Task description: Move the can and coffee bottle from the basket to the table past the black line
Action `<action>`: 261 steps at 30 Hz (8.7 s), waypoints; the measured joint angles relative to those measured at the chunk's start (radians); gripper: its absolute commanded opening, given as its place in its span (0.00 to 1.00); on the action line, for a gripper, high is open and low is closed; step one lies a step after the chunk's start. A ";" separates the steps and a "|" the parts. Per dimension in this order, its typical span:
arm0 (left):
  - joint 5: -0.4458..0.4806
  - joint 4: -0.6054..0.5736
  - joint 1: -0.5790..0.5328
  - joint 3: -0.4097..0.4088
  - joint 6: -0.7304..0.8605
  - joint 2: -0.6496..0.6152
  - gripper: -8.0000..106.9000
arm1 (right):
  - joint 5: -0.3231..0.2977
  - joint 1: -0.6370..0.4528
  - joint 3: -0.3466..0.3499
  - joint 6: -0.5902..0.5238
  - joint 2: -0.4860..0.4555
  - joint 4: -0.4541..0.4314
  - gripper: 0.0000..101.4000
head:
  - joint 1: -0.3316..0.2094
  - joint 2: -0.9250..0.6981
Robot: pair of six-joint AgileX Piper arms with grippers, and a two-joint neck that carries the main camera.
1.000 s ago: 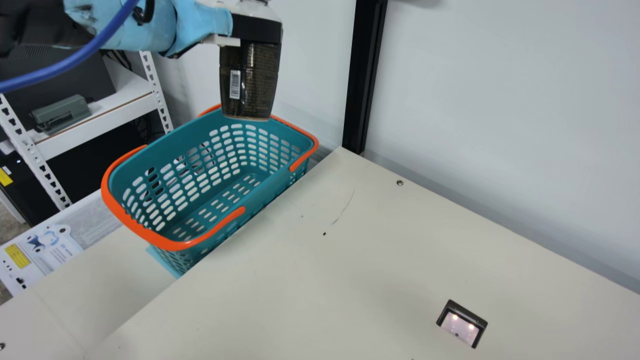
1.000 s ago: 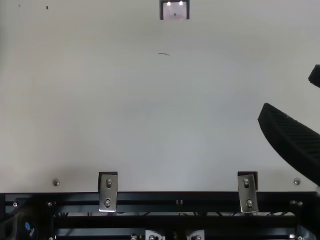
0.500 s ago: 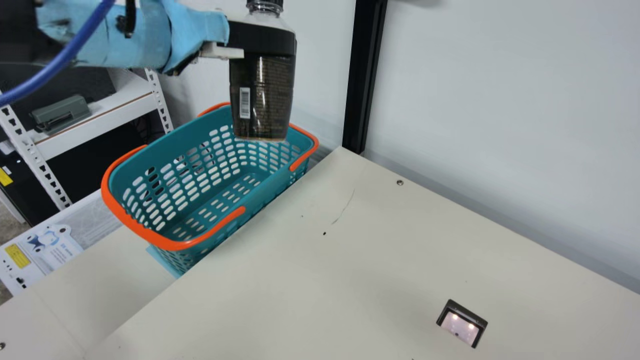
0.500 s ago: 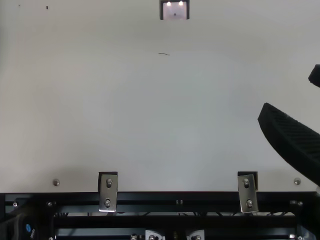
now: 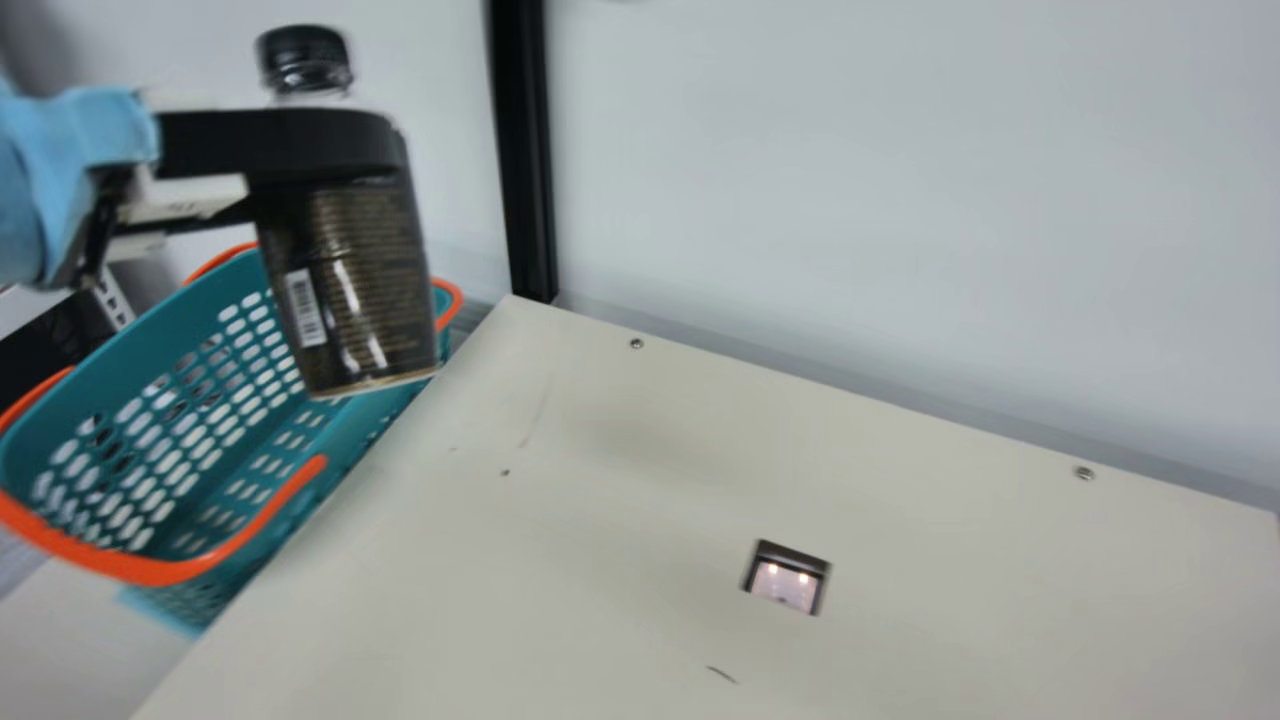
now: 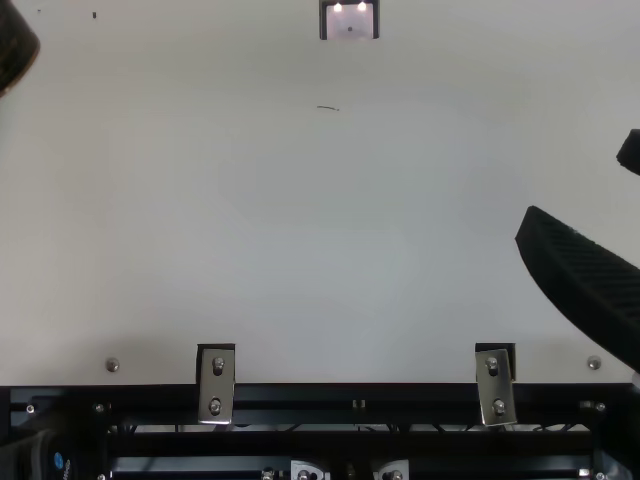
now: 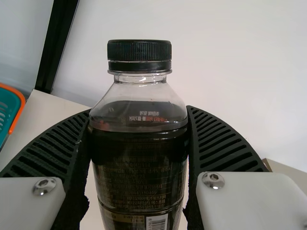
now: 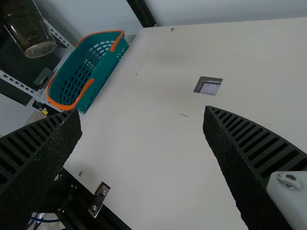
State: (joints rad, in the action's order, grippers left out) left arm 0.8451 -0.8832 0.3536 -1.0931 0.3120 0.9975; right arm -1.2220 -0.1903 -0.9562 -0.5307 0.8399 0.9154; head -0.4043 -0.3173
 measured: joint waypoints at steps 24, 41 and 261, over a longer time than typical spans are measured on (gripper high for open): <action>0.000 0.000 0.000 0.000 0.000 0.000 0.16 | 0.000 0.000 0.000 0.000 0.000 0.000 1.00 | 0.015 0.276; 0.018 -0.018 -0.056 -0.019 -0.066 -0.034 0.16 | 0.000 0.000 0.000 0.000 0.000 0.000 1.00 | 0.015 0.276; 0.128 -0.740 -0.055 0.282 -0.125 0.075 0.16 | 0.139 0.163 -0.053 0.016 0.222 0.230 1.00 | 0.015 0.276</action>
State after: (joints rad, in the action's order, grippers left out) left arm 0.9729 -1.6236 0.2990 -0.8110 0.1867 1.0722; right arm -1.0827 -0.0277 -1.0090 -0.5145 1.0615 1.1455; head -0.3890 -0.0409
